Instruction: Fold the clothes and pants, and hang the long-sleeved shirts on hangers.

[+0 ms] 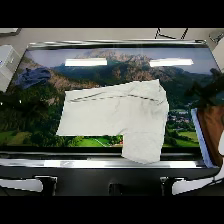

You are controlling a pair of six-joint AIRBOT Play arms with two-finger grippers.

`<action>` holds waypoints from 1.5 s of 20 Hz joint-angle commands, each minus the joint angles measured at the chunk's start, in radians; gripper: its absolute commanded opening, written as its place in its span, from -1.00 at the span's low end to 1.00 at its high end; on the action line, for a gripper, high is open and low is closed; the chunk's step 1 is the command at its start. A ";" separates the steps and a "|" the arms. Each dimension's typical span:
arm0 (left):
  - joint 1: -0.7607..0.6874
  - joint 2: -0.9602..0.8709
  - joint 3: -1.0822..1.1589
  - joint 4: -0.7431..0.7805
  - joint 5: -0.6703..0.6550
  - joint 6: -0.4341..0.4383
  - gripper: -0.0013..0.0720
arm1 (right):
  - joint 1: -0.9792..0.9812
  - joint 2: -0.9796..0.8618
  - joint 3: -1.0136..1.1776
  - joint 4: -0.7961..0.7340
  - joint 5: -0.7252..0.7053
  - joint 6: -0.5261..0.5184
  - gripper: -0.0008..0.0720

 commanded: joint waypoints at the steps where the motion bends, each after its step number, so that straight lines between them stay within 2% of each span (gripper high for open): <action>1: 0.056 0.046 -0.226 0.062 -0.022 0.078 0.56 | -0.026 0.172 -0.287 -0.076 -0.026 -0.053 0.74; 2: 0.056 0.050 -0.285 0.035 0.009 0.111 0.37 | -0.026 0.209 -0.363 -0.069 -0.050 -0.071 0.74; 6: 0.055 0.038 -0.405 -0.081 0.082 0.185 0.37 | -0.026 0.262 -0.498 -0.064 -0.061 -0.098 0.73; 10: 0.027 0.036 -0.448 -0.110 0.136 0.198 0.37 | -0.026 0.262 -0.499 -0.035 -0.061 -0.097 0.67; 12: 0.008 0.036 -0.450 -0.137 0.177 0.197 0.18 | -0.026 0.262 -0.499 -0.024 -0.054 -0.098 0.67; 15: -0.029 0.035 -0.450 -0.189 0.205 0.196 0.17 | -0.026 0.262 -0.499 -0.024 -0.050 -0.105 0.67; 16: -0.044 0.035 -0.451 -0.188 0.205 0.192 0.01 | -0.026 0.262 -0.500 -0.025 -0.053 -0.106 0.66; 17: -0.058 0.035 -0.455 -0.188 0.203 0.181 0.00 | -0.025 0.262 -0.502 -0.027 -0.058 -0.106 0.66; 19: -0.077 0.035 -0.459 -0.185 0.183 0.180 -0.66 | -0.025 0.262 -0.515 -0.042 -0.069 -0.109 0.66; 20: -0.076 0.037 -0.459 -0.185 0.168 0.191 -0.84 | -0.025 0.262 -0.536 -0.059 -0.078 -0.111 0.65; 21: -0.073 0.038 -0.458 -0.185 0.151 0.203 -0.91 | -0.025 0.262 -0.568 -0.073 -0.092 -0.113 0.56; 24: -0.067 0.046 -0.458 -0.185 0.125 0.235 -0.91 | -0.021 0.261 -0.725 -0.049 -0.189 -0.126 0.53; 27: -0.067 0.057 -0.458 -0.185 0.125 0.235 -0.91 | 0.000 0.261 -0.871 0.066 -0.346 -0.185 0.53; 30: -0.068 0.070 -0.458 -0.185 0.125 0.235 -0.91 | 0.030 0.252 -0.917 0.170 -0.454 -0.245 0.52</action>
